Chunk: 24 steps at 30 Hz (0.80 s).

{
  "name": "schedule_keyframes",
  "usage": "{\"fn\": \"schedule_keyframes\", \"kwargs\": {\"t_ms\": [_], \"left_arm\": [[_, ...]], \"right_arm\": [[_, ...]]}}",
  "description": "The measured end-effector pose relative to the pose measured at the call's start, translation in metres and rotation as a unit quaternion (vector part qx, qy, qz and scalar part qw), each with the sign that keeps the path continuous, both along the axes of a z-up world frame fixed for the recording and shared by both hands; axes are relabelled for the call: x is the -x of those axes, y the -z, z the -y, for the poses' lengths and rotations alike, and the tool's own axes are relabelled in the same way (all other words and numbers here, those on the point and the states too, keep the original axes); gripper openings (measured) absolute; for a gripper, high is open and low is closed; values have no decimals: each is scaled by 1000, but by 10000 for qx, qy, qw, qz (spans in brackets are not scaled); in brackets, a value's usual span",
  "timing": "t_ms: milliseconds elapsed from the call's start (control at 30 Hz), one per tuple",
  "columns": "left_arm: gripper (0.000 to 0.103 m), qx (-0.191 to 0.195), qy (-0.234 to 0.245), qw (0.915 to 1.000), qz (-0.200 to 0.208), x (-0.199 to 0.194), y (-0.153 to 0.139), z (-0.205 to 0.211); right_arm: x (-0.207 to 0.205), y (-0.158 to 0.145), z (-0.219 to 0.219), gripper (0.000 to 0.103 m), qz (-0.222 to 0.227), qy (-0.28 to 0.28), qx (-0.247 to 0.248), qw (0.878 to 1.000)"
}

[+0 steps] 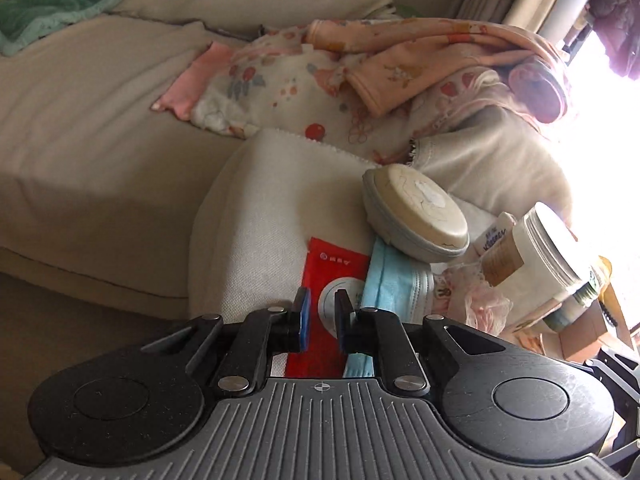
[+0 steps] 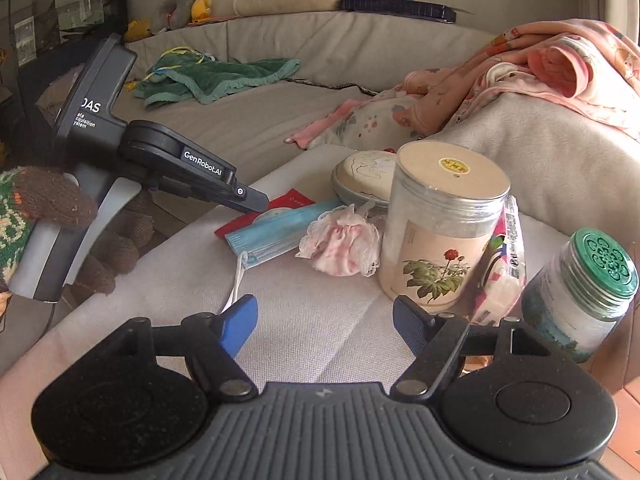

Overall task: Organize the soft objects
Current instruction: 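Grasp the round beige case with the left tool, then grasp the blue face mask with the right tool while the left tool holds the case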

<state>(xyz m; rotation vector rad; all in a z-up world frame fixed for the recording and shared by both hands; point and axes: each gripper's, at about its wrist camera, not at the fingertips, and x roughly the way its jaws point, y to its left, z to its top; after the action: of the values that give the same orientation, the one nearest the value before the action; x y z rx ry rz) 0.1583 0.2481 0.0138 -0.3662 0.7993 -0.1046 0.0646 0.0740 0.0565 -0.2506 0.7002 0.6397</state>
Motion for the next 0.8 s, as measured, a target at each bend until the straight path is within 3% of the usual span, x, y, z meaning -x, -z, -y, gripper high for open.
{"fn": "schedule_keyframes", "kwargs": {"t_ms": [100, 167, 267, 367, 467, 600, 667, 700, 767, 800], "left_arm": [[15, -639, 473, 9968, 93, 7, -4, 18], [15, -1146, 847, 9896, 202, 14, -6, 35], [15, -1440, 1195, 9819, 282, 20, -9, 50], [15, -854, 967, 9911, 336, 10, -24, 39], [15, 174, 588, 9978, 245, -13, -45, 14], [15, 1163, 183, 9930, -106, -53, -57, -11], [15, 1637, 134, 9861, -239, -70, -55, -17], [15, 1817, 147, 9829, -257, -76, -52, -19], [15, 1949, 230, 9801, -308, -85, -47, -18], [15, 1965, 231, 9795, -385, -87, -43, -18]], "right_arm": [[0, 6, -4, 76, 49, -44, -21, 10000], [-3, 5, -4, 76, 26, -48, -103, 9999], [-8, 1, -2, 76, 31, 37, -240, 9997], [-9, -7, 5, 76, -7, -10, -314, 9995], [-13, -25, 14, 76, -242, -71, -317, 9992], [-50, -97, 30, 74, -570, 138, -837, 9948], [-88, -132, 27, 71, -882, 433, -767, 9922], [-110, -142, 22, 65, -1036, 570, -640, 9909], [-149, -145, 5, 26, -1250, 634, -181, 9900], [-164, -140, -2, 22, -1392, 693, 9, 9878]]}}
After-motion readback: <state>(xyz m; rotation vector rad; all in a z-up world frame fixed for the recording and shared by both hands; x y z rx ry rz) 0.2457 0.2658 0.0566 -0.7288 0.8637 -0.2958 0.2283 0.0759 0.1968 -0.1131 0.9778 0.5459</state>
